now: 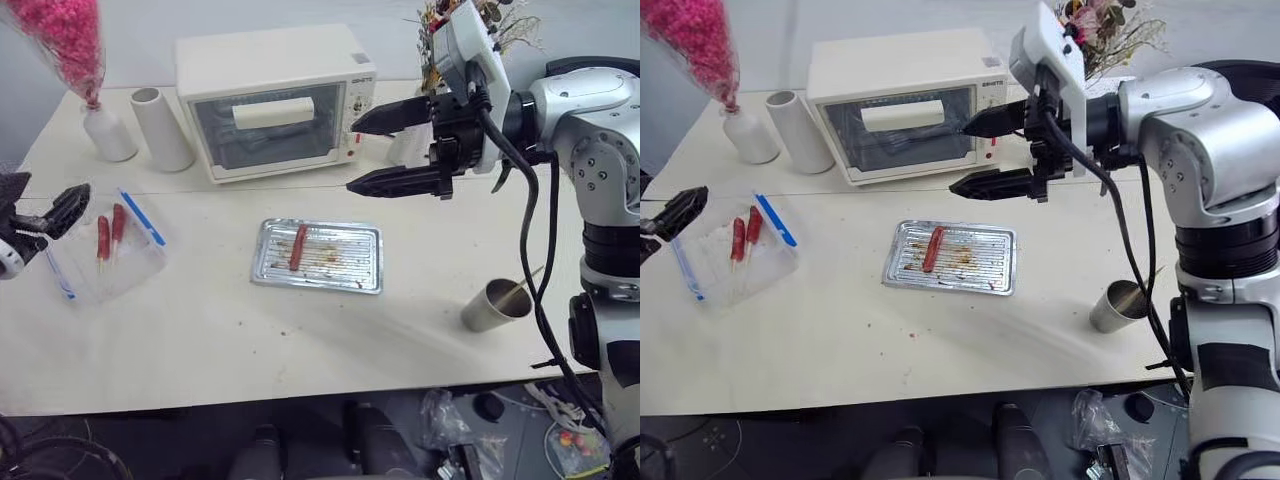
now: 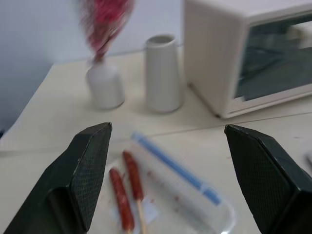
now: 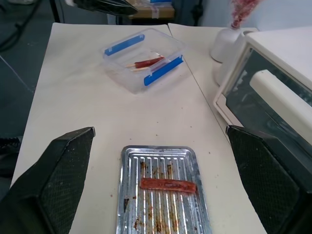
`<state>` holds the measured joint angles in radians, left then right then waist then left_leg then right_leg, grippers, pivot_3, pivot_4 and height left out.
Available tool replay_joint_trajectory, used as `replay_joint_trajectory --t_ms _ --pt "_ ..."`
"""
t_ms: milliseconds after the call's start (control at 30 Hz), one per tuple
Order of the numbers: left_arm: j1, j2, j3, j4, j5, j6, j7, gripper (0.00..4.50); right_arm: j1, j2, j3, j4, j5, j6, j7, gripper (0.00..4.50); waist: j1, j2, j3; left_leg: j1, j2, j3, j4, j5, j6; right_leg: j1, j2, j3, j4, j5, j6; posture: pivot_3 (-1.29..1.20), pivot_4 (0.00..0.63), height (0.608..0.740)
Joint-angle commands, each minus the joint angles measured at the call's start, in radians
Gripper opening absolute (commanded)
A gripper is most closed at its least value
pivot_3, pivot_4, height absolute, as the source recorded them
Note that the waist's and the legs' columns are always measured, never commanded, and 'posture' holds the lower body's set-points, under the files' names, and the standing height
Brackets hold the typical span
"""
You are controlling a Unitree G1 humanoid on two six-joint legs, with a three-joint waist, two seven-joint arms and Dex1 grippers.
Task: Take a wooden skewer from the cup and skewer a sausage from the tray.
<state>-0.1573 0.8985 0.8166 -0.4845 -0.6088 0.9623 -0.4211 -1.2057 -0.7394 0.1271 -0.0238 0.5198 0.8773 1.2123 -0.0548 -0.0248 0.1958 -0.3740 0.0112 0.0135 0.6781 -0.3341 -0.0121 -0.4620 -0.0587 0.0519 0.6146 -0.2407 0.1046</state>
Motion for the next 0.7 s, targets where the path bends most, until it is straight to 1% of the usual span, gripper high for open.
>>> replay_joint_trajectory --t_ms 33,133,167,300,367,467,533,600,700 --pt "0.068 0.031 0.066 -0.010 0.004 -0.014 -0.065 3.92 0.017 -0.057 -0.035 0.001 -0.012 -0.027 0.019 4.50 0.000 0.000 0.000 0.000 0.000 0.000 -0.001 0.000 0.000 0.000 0.000 0.000 -0.001 0.000 0.000 0.00 0.150 0.740" --pt "0.146 0.042 0.129 -0.069 -0.043 -0.001 -0.152 3.92 0.058 -0.117 -0.035 0.017 -0.032 -0.073 0.064 4.50 0.001 0.000 0.000 0.000 0.001 -0.001 -0.001 0.000 0.000 0.000 0.001 -0.002 -0.002 0.000 0.000 0.00 0.150 0.740" --pt "0.191 0.046 0.173 -0.095 -0.068 0.012 -0.204 3.92 0.069 -0.148 -0.039 0.036 -0.042 -0.103 0.091 4.50 0.000 0.000 0.000 0.000 0.001 -0.001 -0.001 0.000 0.001 0.000 0.000 -0.002 -0.002 0.000 0.000 0.00 0.150 0.740" --pt "0.433 0.026 0.432 -0.149 -0.176 0.071 -0.451 3.92 0.096 -0.308 -0.052 0.189 -0.088 -0.261 0.283 4.50 0.001 0.000 0.001 -0.001 0.001 0.002 -0.002 -0.002 0.003 0.000 -0.001 -0.004 -0.005 0.000 0.000 0.00 0.150 0.740" --pt "0.529 0.010 0.504 -0.172 -0.226 0.075 -0.536 3.92 0.102 -0.353 -0.034 0.256 -0.123 -0.342 0.357 4.50 0.001 0.000 0.001 0.000 0.001 0.004 -0.003 -0.003 0.004 0.000 -0.002 -0.009 -0.008 -0.001 -0.001 0.00 0.150 0.740" --pt "0.617 -0.007 0.533 -0.196 -0.262 0.065 -0.586 3.92 0.087 -0.383 -0.005 0.331 -0.141 -0.420 0.401 4.50 -0.001 0.000 0.001 0.003 0.000 0.007 -0.003 -0.003 0.004 0.002 0.000 -0.010 -0.008 -0.001 -0.002 0.00 0.150 0.740" --pt "0.662 -0.021 0.526 -0.214 -0.255 0.038 -0.602 3.92 0.073 -0.414 0.014 0.376 -0.113 -0.441 0.402 4.50 -0.003 0.001 0.001 0.004 0.001 0.009 -0.002 -0.002 0.003 0.003 0.002 -0.009 -0.007 -0.007 -0.012 0.00 0.150 0.740" --pt "0.679 -0.036 0.508 -0.217 -0.242 0.007 -0.594 3.92 0.064 -0.453 0.029 0.437 -0.098 -0.474 0.402 4.50 -0.003 0.002 0.001 0.005 0.000 0.010 0.000 -0.002 0.003 0.002 0.003 -0.007 -0.004 -0.008 -0.015 0.00 0.150 0.740" --pt "0.668 -0.043 0.470 -0.208 -0.234 -0.023 -0.556 3.92 0.056 -0.470 0.038 0.501 -0.088 -0.496 0.402 4.50 -0.003 0.002 0.002 0.005 0.000 0.014 0.001 -0.002 0.003 0.002 0.005 -0.007 -0.003 -0.009 -0.016 0.00 0.150 0.740"
